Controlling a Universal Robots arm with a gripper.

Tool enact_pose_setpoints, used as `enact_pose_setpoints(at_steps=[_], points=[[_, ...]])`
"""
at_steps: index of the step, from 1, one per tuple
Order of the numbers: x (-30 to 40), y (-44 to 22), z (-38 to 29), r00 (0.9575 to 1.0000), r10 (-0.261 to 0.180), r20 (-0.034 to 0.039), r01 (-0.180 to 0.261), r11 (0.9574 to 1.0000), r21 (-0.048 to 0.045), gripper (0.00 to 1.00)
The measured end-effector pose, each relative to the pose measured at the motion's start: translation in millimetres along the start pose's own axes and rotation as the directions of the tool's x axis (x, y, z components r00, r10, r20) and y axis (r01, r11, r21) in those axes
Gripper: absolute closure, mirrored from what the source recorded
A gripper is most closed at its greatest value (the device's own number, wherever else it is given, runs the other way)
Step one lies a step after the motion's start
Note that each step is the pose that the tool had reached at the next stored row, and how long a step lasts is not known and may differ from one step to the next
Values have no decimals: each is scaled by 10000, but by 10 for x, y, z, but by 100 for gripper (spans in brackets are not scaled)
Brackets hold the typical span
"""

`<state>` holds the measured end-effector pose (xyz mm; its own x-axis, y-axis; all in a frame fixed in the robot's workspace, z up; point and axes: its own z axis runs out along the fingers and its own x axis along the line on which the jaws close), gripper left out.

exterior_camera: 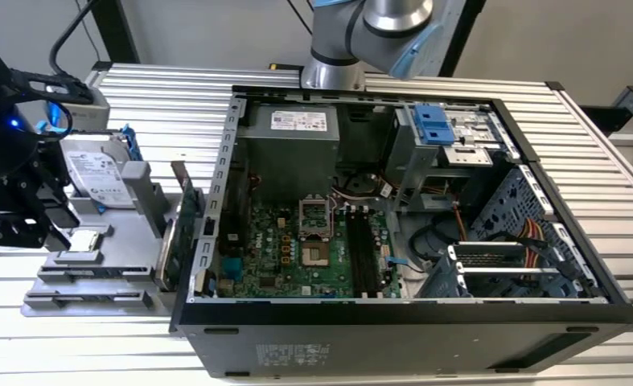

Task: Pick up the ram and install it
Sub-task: 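Pick up the ram and move it above insertion slot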

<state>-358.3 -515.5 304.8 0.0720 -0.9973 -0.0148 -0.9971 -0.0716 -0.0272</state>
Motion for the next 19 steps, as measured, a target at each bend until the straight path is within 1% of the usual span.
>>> enact_pose_setpoints(at_steps=[7, 15, 19], points=[[0, 0, 5, 10000, 1, 2, -1, 10000, 2, 0], [1, 1, 53, 10000, 0, -2, 0, 10000, 1, 0], [1, 2, 60, 10000, 1, -4, -1, 10000, 1, 0]])
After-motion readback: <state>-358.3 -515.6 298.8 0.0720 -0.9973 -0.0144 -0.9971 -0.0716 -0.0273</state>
